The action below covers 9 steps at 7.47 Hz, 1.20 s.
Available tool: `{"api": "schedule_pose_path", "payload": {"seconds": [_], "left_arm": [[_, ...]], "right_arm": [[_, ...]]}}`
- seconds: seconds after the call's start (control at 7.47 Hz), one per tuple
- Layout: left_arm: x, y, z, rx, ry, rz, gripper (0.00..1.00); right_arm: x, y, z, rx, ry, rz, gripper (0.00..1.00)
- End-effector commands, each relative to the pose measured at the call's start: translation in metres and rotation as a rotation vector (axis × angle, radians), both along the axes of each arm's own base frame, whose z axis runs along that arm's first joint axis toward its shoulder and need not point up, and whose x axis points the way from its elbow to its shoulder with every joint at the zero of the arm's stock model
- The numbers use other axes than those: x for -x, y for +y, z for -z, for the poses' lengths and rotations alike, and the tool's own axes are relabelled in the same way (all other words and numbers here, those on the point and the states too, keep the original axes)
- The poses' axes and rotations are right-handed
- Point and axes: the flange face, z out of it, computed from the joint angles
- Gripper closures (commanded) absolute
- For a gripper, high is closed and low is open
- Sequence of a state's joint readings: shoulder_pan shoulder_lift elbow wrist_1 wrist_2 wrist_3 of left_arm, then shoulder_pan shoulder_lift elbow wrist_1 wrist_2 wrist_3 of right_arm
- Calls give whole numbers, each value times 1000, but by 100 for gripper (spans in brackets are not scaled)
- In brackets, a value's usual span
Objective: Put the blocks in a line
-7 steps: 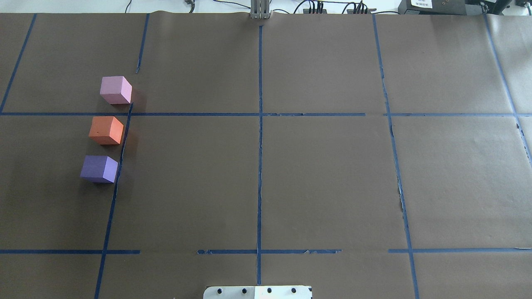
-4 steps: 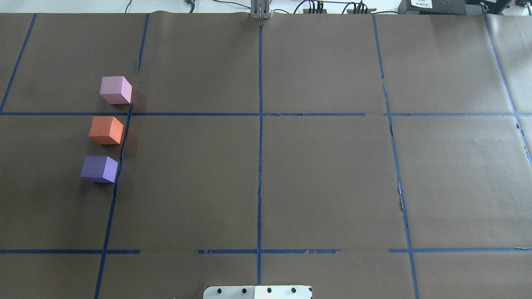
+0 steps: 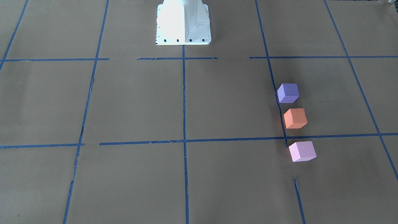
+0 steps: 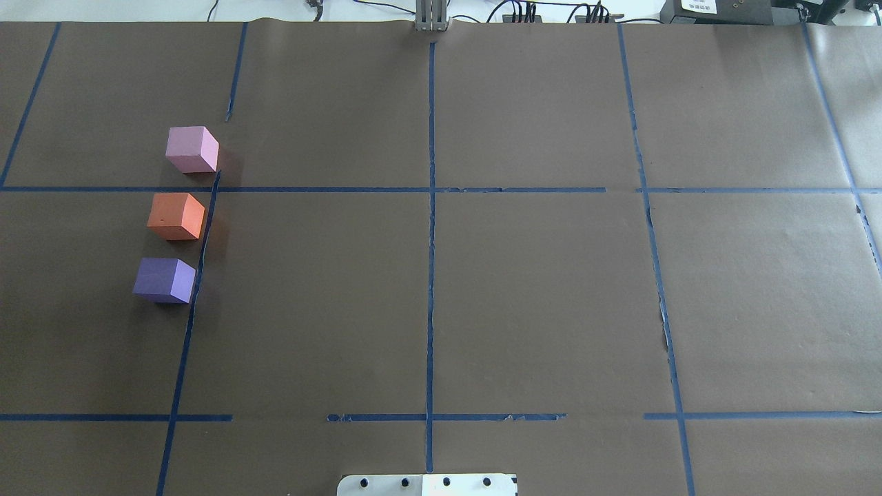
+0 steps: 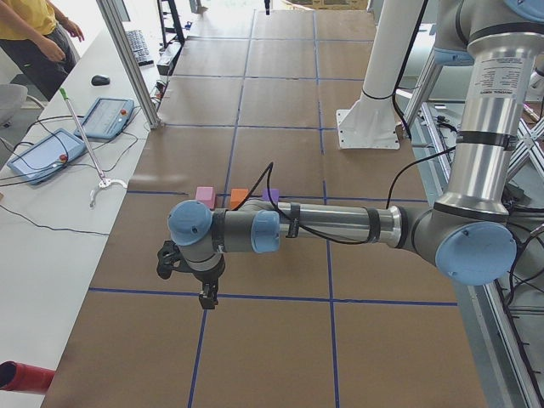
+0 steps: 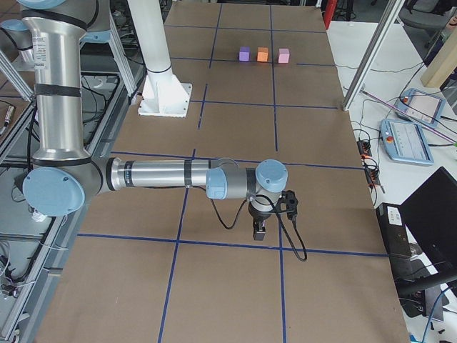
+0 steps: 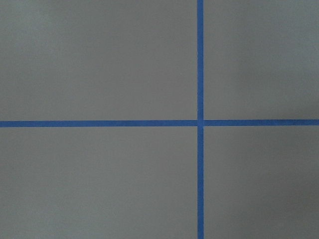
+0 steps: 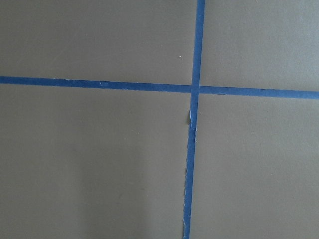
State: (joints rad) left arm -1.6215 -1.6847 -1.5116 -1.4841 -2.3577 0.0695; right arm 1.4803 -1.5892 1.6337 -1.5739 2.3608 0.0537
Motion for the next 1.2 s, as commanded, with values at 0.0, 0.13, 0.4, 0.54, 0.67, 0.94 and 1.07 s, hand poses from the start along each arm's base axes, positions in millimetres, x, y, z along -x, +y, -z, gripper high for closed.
{"api": "schedule_pose_path", "payload": {"seconds": [0.0,0.13,0.4,0.54,0.67,0.94,1.07], "left_arm": [[0,-1,2,-5,0,-2,0],[0,-3,7,-19,-1,-3,0],[0,-3,19,-50,-2,-9,0],[0,0,15,-48,-1,-12,0],[0,3,9,-56,-1,-21,0],[2,5,3,-79,-2,-48,0],[4,11,-1,-70,7,-43,0]], "right_arm": [[0,0,0,0,0,0,0],[0,0,0,0,0,0,0],[0,0,0,2,0,0,0],[0,0,0,0,0,0,0],[0,0,0,0,0,0,0],[0,0,0,0,0,0,0],[0,0,0,0,0,0,0]]}}
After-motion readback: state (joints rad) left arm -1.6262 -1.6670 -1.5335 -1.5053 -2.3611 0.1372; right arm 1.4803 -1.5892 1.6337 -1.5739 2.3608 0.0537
